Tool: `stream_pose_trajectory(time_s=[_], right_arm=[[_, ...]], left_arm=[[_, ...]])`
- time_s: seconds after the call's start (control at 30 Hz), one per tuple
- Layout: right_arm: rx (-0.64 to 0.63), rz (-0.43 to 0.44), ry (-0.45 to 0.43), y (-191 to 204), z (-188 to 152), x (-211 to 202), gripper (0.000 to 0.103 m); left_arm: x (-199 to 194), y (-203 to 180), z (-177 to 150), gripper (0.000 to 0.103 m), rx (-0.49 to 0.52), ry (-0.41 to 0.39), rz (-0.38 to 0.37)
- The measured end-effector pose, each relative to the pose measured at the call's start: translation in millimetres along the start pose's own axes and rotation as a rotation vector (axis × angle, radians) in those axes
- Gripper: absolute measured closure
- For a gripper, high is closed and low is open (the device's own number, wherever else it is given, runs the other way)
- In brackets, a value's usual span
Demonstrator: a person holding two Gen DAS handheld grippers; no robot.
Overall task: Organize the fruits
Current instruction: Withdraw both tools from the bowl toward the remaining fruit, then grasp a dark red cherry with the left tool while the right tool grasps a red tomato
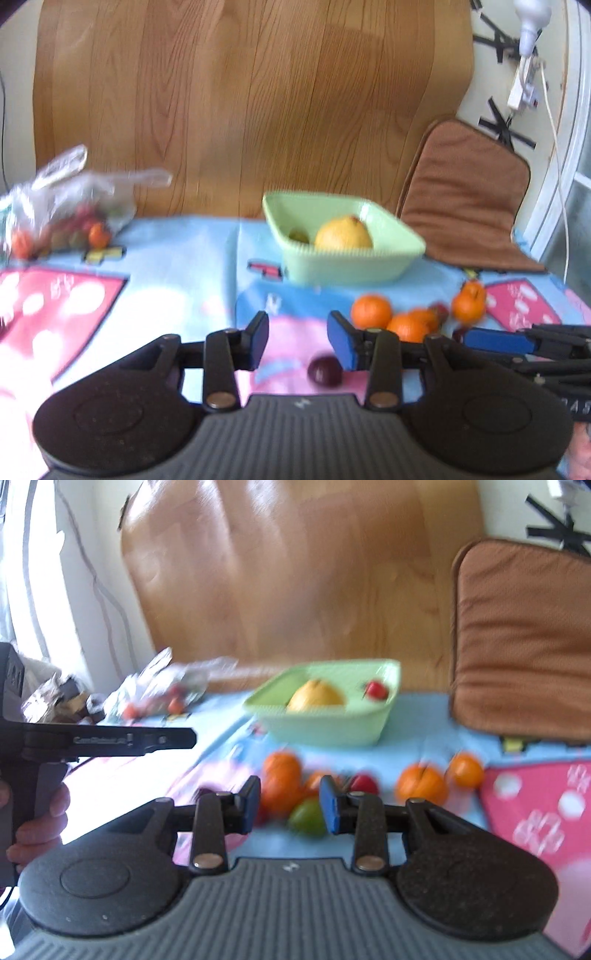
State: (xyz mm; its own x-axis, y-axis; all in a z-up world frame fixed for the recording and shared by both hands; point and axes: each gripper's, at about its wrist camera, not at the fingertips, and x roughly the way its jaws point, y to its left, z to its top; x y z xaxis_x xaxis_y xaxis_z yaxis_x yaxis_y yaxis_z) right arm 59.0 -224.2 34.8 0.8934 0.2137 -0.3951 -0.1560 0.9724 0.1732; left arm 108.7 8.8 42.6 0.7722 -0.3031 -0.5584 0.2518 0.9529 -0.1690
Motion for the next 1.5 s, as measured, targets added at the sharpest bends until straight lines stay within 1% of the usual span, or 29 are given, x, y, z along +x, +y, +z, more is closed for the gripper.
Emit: stream_pose_trajectory(time_s=[0.07,0.13,0.2,0.23,0.27,0.3,0.37,0.43,0.5,0.53,0.57,0.67,0.77,0.9,1.03,1.17,1.27,1.37,1.5], right_arm=[[-0.068,-0.008,0.017,16.2,-4.7,6.7,0.065],[-0.138,-0.012,0.045,29.7,-7.6,17.6,0.065],[-0.182,-0.051,0.06,34.9,-8.8,31.6,0.065],[-0.192,-0.065,0.061,35.8,-9.9,37.1,0.065],[-0.189,-0.068,0.064,35.3,-9.1,41.8,0.064],[-0.176,-0.063,0.066,34.7,-8.1,45.6,0.064],[-0.164,-0.063,0.067,34.5,-6.2,50.4,0.064],[-0.18,-0.074,0.073,36.7,-6.9,54.2,0.064],[-0.172,-0.065,0.106,35.3,-6.4,59.4,0.064],[-0.163,-0.059,0.107,33.8,-6.0,59.5,0.065],[-0.158,-0.056,0.104,33.2,-6.1,58.1,0.071],[-0.164,-0.06,0.099,35.4,-9.8,50.7,0.071],[-0.156,-0.053,0.099,38.2,-19.4,35.0,0.071],[-0.156,-0.065,0.091,41.4,-35.5,7.6,0.071],[-0.125,-0.081,0.076,42.2,-52.2,-21.1,0.071],[-0.107,-0.115,0.055,43.1,-62.8,-41.9,0.071],[-0.112,-0.132,0.04,44.6,-67.4,-51.9,0.071],[-0.137,-0.153,0.045,46.1,-72.5,-52.3,0.071],[-0.149,-0.16,0.032,45.2,-78.8,-53.3,0.07]], left_arm=[[2.0,3.7,-5.3,0.067,-0.036,0.03,-0.033],[4.4,4.4,-8.3,0.067,-0.048,0.04,-0.06],[9.1,3.6,-12.4,0.067,-0.047,0.054,-0.064],[12.4,3.3,-13.2,0.067,-0.045,0.063,-0.066],[15.9,2.7,-15.1,0.064,-0.042,0.068,-0.066],[18.1,2.5,-17.2,0.063,-0.041,0.067,-0.073],[21.8,2.4,-18.6,0.063,-0.047,0.068,-0.087],[25.1,1.5,-20.8,0.062,-0.042,0.072,-0.102],[24.5,-3.0,-23.2,0.066,-0.014,0.062,-0.099],[23.7,-4.3,-23.8,0.074,-0.007,0.062,-0.109],[23.2,-5.8,-24.4,0.077,0.0,0.065,-0.123],[17.7,-9.4,-27.5,0.077,0.012,0.061,-0.106],[5.4,-12.3,-34.2,0.077,0.016,0.056,-0.095],[-16.0,-17.7,-50.5,0.077,-0.005,0.064,-0.127],[-38.2,-30.4,-69.0,0.077,0.022,0.054,-0.13],[-57.1,-47.2,-78.7,0.077,0.057,0.027,-0.169],[-60.4,-60.2,-84.2,0.077,0.084,0.02,-0.189],[-52.9,-67.5,-91.6,0.077,0.105,0.047,-0.163],[-52.9,-66.6,-92.2,0.075,0.1,0.045,-0.146]])
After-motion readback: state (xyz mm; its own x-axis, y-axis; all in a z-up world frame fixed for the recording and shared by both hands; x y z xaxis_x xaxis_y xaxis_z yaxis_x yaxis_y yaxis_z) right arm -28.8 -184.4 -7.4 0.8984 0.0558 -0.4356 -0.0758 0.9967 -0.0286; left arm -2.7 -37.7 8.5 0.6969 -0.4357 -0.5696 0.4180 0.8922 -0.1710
